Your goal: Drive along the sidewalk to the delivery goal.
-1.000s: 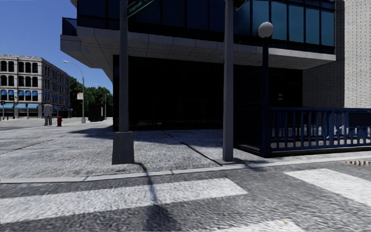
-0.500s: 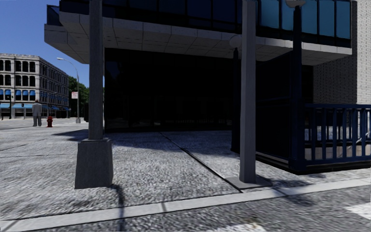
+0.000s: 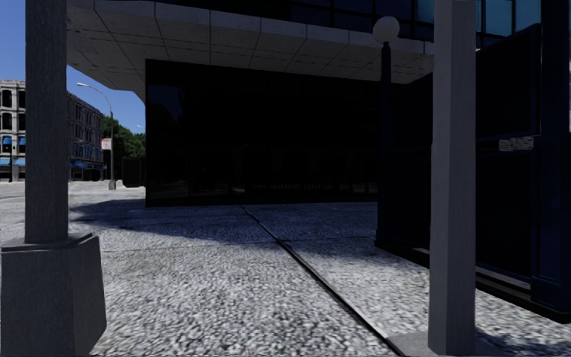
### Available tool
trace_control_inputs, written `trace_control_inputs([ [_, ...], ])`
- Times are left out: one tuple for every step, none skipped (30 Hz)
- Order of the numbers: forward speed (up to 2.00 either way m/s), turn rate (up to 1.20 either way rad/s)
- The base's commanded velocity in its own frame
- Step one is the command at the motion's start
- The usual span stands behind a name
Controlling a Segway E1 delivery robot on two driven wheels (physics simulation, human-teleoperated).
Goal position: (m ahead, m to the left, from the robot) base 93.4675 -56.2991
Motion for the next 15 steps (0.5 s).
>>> trace_control_inputs([
  [1.24, 0.00],
  [1.20, 0.00],
  [1.17, 0.00],
  [1.14, 0.00],
  [1.14, 0.00],
  [1.12, 0.00],
  [1.12, 0.00],
  [1.12, 0.00],
  [1.11, 0.00],
  [1.11, 0.00],
  [1.11, 0.00],
  [1.11, 0.00],
  [1.11, 0.00],
  [1.11, 0.00],
  [1.11, 0.00],
])
